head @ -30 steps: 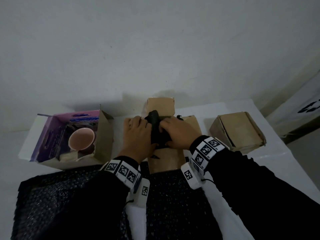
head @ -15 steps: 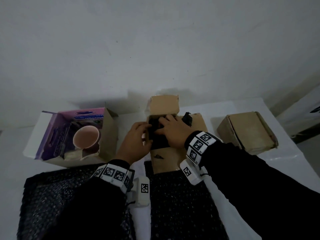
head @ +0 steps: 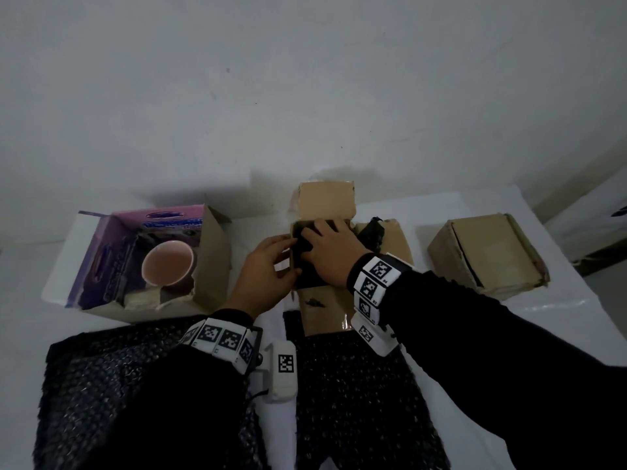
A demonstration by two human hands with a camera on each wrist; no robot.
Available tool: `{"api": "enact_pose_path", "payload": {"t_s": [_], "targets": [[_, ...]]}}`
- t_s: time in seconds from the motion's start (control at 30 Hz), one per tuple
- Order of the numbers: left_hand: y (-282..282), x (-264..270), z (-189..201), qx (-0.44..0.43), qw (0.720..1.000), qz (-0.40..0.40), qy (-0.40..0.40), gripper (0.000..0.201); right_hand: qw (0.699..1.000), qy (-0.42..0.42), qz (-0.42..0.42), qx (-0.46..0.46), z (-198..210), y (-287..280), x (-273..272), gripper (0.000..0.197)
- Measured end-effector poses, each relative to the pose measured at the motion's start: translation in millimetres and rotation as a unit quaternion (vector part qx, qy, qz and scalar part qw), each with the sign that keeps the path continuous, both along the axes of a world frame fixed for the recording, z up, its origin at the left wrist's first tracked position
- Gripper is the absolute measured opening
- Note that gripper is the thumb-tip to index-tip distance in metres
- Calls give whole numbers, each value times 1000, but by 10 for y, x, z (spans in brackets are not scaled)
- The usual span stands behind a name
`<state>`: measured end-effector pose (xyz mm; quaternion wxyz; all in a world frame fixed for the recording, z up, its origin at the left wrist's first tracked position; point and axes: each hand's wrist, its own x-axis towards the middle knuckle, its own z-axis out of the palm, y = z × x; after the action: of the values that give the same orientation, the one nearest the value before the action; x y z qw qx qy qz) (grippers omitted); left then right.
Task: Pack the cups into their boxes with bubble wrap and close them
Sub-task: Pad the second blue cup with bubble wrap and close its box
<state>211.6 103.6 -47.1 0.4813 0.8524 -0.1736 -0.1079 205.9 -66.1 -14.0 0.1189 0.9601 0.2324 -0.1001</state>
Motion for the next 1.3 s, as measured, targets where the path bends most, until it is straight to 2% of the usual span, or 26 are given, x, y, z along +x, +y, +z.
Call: {"api": "enact_pose_path", "payload": {"t_s": [0.07,0.13,0.2,0.27,0.37,0.5,0.57,0.63,0.7,0.8,0.83,0.93,1.0,1.1,1.17,1.23,1.3], "targets": [[0,23,10,49,998,-10,-39,56,999,33,-11,28,-9,-19,45,37],[2,28,9,68,996,-31,-54,58,990,79,-29,116,28,-76,73,36],[11,28,-6,61,997,-37,-43,58,957,107,-84,255,62,-145,59,38],[35,23,-34,28,999,-33,-12,59,932,112,-111,325,52,-192,34,40],[85,12,-67,-31,998,-8,55,66,953,102,-80,274,-23,-210,58,48],[117,-13,-92,-75,993,2,96,69,991,51,-53,108,-93,-181,91,41],[116,-17,-85,-74,992,1,99,68,997,23,-49,54,-107,-137,96,38],[115,-22,-85,-74,991,8,109,69,998,33,-49,39,-87,-91,143,36],[117,-43,-90,-83,989,21,117,65,992,74,-39,93,-25,-120,216,37],[111,-78,-129,-113,984,43,132,53,949,140,-52,279,82,-254,234,36],[106,-88,-136,-122,982,47,135,50,945,146,-46,289,85,-270,207,32],[100,-109,-133,-139,980,47,131,43,979,140,-27,146,-17,-186,107,31],[95,-126,-102,-137,982,43,127,38,990,109,-27,89,-101,-102,58,33],[93,-137,-74,-123,984,37,120,35,989,74,-8,130,-145,-91,42,32],[94,-118,-53,-111,987,27,114,36,971,69,-6,231,-130,-163,18,27],[91,-81,-38,-35,998,11,46,34,948,35,-29,315,-83,-291,-14,19],[63,-83,11,105,989,-18,-98,24,945,11,-58,321,-1,-432,-56,21]]}}
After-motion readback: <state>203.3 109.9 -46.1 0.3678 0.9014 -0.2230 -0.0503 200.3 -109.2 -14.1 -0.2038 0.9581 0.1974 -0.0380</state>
